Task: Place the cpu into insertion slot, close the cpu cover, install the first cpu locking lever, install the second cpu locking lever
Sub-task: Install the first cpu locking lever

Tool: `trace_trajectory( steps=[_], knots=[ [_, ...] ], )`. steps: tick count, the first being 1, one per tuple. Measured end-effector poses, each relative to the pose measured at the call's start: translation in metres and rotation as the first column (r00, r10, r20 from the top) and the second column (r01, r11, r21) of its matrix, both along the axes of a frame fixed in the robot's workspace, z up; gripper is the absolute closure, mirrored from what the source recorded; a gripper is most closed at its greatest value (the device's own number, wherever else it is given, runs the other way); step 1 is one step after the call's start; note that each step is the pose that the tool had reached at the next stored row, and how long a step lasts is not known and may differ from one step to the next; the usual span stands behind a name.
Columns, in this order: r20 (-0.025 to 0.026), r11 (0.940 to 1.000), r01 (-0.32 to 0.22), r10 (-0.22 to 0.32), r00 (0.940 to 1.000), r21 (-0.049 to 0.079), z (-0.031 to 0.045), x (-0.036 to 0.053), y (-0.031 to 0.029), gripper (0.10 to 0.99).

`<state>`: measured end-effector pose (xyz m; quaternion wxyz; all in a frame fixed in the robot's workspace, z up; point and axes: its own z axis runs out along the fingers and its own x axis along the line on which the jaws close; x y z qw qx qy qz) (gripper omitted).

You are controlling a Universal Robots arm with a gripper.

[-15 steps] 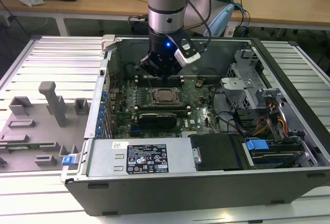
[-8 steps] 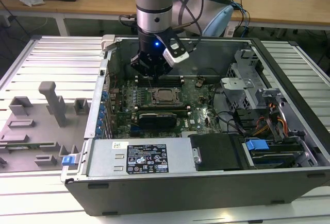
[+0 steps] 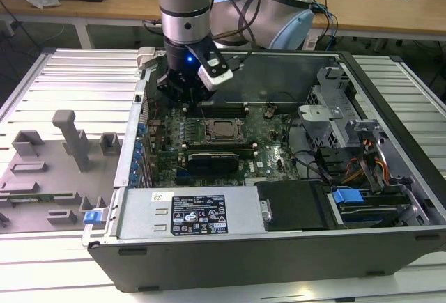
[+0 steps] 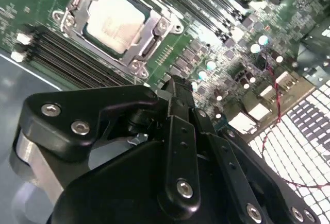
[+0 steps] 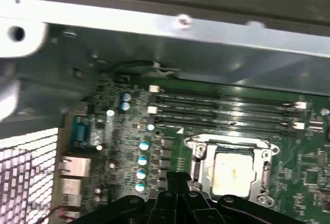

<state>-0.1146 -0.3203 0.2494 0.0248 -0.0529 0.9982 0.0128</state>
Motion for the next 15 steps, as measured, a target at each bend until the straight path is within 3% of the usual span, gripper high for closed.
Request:
trace_trajectory(
  steps=[5,8,11,12,14,15],
  knots=[
    [0.0009,1.0000,0.000,0.000,1.0000,0.000,0.0162,-0.0002,0.0000,0.980],
    [0.0016,1.0000,0.000,0.000,1.0000,0.000,0.0190,-0.0004,0.0001,0.980],
    [0.0055,0.9991,0.000,0.000,1.0000,0.043,0.0191,-0.0025,0.0000,0.980],
    [0.0068,0.9978,0.000,0.000,1.0000,0.066,0.0190,-0.0032,0.0000,0.980],
    [0.0084,0.9954,0.000,-0.001,1.0000,0.096,0.0190,-0.0041,0.0000,0.980],
    [0.0095,0.9926,0.000,-0.001,1.0000,0.122,0.0190,-0.0050,0.0000,0.980]
  ],
)
